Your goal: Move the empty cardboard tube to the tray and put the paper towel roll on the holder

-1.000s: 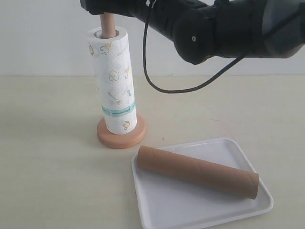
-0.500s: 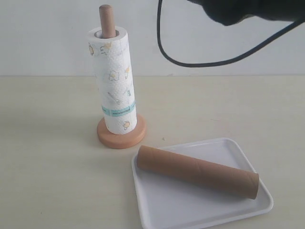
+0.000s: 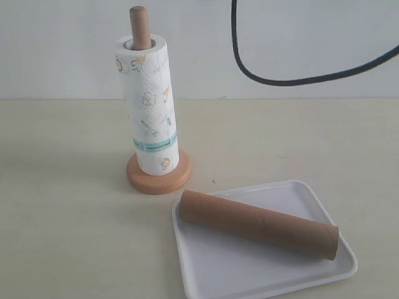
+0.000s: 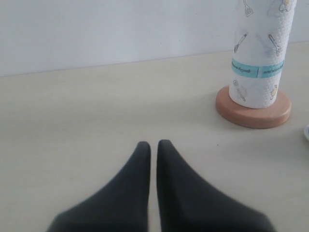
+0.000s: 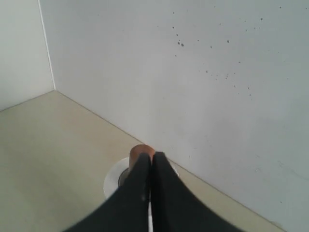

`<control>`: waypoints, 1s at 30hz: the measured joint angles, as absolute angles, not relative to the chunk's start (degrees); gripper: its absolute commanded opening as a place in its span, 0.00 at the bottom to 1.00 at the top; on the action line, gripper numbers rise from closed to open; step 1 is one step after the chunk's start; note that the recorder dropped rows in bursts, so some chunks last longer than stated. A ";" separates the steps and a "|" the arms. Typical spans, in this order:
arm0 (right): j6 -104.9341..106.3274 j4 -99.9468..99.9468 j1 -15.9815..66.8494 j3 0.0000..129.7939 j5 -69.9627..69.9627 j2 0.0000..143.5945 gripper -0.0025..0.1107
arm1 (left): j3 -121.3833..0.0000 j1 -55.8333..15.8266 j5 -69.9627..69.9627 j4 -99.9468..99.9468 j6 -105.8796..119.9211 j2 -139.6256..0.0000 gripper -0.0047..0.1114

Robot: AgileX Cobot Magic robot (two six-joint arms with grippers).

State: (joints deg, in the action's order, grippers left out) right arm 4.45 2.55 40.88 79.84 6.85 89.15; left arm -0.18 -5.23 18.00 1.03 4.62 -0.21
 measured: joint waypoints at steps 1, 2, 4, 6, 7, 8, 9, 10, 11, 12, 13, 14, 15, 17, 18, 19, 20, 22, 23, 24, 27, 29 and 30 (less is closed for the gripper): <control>4.45 2.42 40.88 79.84 7.37 88.75 0.02 | -0.18 -5.23 18.00 1.03 4.62 -0.21 0.08; 4.45 2.42 40.59 79.71 7.77 88.22 0.02 | -0.18 -5.23 18.00 1.03 4.62 -0.21 0.08; 4.45 2.32 39.97 78.18 7.79 86.82 0.02 | -0.18 -5.23 18.00 1.03 4.62 -0.21 0.08; 4.45 2.32 38.90 75.65 7.37 85.32 0.02 | -0.18 -5.23 18.00 1.03 4.62 -0.21 0.08; 4.17 2.32 38.14 73.82 6.87 84.42 0.02 | -0.18 -5.23 18.00 1.03 4.62 -0.21 0.08; 3.85 2.32 37.51 71.75 6.02 83.49 0.02 | -0.18 -5.23 18.00 1.03 4.62 -0.21 0.08; 3.71 2.32 36.72 69.56 5.35 82.45 0.02 | -0.18 -5.23 18.00 1.03 4.62 -0.21 0.08; 3.61 2.32 35.98 67.26 4.53 81.32 0.02 | -0.18 -5.23 18.00 1.03 4.62 -0.21 0.08; 3.47 2.32 35.41 65.40 4.01 80.32 0.02 | -0.18 -5.23 18.00 1.03 4.62 -0.21 0.08; 3.37 2.42 35.00 63.15 3.49 78.98 0.02 | -0.18 -5.23 18.00 1.03 4.62 -0.21 0.08; 3.37 2.43 34.81 61.03 3.21 77.51 0.02 | -0.18 -5.23 18.00 1.03 4.62 -0.21 0.08; 3.26 2.43 34.69 59.47 3.09 76.30 0.02 | -0.18 -5.23 18.00 1.03 4.62 -0.21 0.08; 3.12 2.53 34.58 57.60 2.78 74.75 0.02 | -0.18 -5.23 18.00 1.03 4.62 -0.21 0.08; 2.62 2.53 34.60 54.29 2.66 72.04 0.02 | -0.18 -5.23 18.00 1.03 4.62 -0.21 0.08; 2.48 2.53 34.60 52.76 2.76 70.65 0.02 | -0.18 -5.23 18.00 1.03 4.62 -0.21 0.08; 2.18 2.53 34.60 51.32 2.89 69.34 0.02 | -0.18 -5.23 18.00 1.03 4.62 -0.21 0.08; 1.74 2.53 34.60 50.26 3.48 68.21 0.02 | -0.18 -5.23 18.00 1.03 4.62 -0.21 0.08; 0.42 2.82 34.60 48.13 4.67 66.63 0.02 | -0.18 -5.23 18.00 1.03 4.62 -0.21 0.08; 0.00 2.95 34.60 47.49 5.24 66.30 0.02 | -0.18 -5.23 18.00 1.03 4.62 -0.21 0.08; -0.48 2.95 34.60 46.93 6.04 66.04 0.02 | -0.18 -5.23 18.00 1.03 4.62 -0.21 0.08; -1.02 3.08 34.60 46.65 7.49 65.93 0.02 | -0.18 -5.23 18.00 1.03 4.62 -0.21 0.08; -1.13 3.08 34.60 46.65 7.50 65.82 0.02 | -0.18 -5.23 18.00 1.03 4.62 -0.21 0.08; -1.13 3.08 34.60 46.65 7.57 65.83 0.02 | -0.18 -5.23 18.00 1.03 4.62 -0.21 0.08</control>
State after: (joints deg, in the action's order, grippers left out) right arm -1.13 3.08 34.60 46.65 7.57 65.83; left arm -0.18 -5.23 18.00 1.03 4.62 -0.21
